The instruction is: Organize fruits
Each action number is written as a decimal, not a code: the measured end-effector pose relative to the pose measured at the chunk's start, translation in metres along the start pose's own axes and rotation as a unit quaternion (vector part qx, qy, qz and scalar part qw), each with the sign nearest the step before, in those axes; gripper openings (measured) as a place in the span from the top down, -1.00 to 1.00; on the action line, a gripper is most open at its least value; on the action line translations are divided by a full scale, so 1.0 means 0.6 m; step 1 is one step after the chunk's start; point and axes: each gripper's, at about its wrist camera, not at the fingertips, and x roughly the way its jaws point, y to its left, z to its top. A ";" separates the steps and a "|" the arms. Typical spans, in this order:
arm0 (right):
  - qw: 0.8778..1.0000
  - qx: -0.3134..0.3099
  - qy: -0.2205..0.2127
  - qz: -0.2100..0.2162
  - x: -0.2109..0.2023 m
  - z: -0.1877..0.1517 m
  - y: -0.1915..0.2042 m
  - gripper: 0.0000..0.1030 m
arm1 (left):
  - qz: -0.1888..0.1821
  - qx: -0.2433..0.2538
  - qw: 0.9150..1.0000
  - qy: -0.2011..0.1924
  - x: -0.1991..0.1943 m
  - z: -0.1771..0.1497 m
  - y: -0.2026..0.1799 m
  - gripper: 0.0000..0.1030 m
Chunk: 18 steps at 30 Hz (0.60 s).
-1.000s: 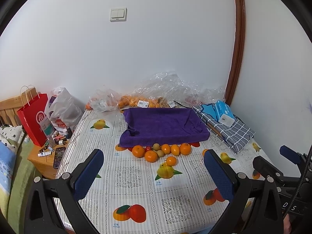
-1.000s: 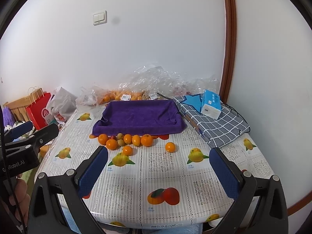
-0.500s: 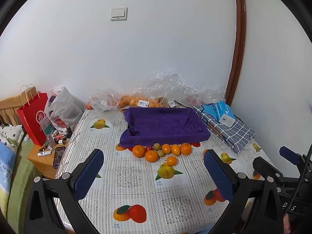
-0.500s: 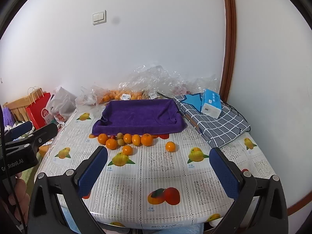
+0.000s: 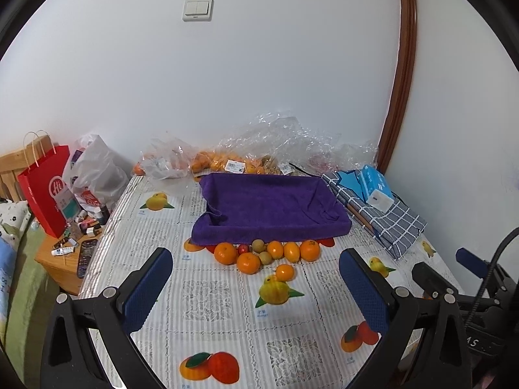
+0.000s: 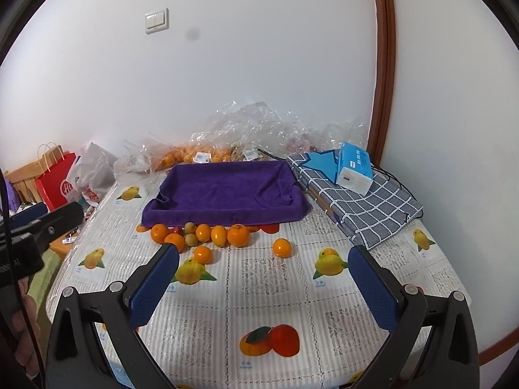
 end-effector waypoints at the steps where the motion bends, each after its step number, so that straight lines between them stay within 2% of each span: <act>1: 1.000 0.000 0.001 0.000 0.007 0.002 0.000 -0.99 | -0.003 -0.001 1.000 -0.001 0.004 0.001 0.003 -1.00; 9: 0.999 0.003 0.040 0.005 0.094 0.012 -0.007 -0.97 | 0.006 0.007 1.000 0.002 0.067 0.015 0.032 -0.99; 11: 0.999 0.003 0.054 0.006 0.120 0.007 -0.012 -0.81 | 0.011 0.010 1.000 0.010 0.087 0.015 0.040 -0.99; 16: 0.996 -0.007 0.085 0.001 0.186 -0.015 -0.024 -0.60 | 0.010 -0.002 0.998 0.059 0.158 0.000 0.073 -0.99; 18: 0.995 -0.009 0.098 -0.001 0.213 -0.027 -0.029 -0.53 | 0.014 -0.007 0.997 0.078 0.185 -0.012 0.086 -0.91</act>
